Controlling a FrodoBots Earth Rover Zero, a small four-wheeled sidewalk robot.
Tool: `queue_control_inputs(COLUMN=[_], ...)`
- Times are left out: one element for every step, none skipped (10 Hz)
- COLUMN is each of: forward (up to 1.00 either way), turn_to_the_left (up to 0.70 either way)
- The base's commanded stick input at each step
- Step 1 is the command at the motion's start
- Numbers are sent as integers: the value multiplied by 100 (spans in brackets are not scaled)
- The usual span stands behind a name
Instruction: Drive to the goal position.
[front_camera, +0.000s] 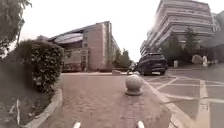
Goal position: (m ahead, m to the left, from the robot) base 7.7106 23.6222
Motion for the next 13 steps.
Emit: queue_control_inputs(forward=[70,70,70,70,70,70,70,70,70,70,70,70,70], turn_to_the_left=[14,14,14,14,14,14,14,14,14,14,14,14,14])
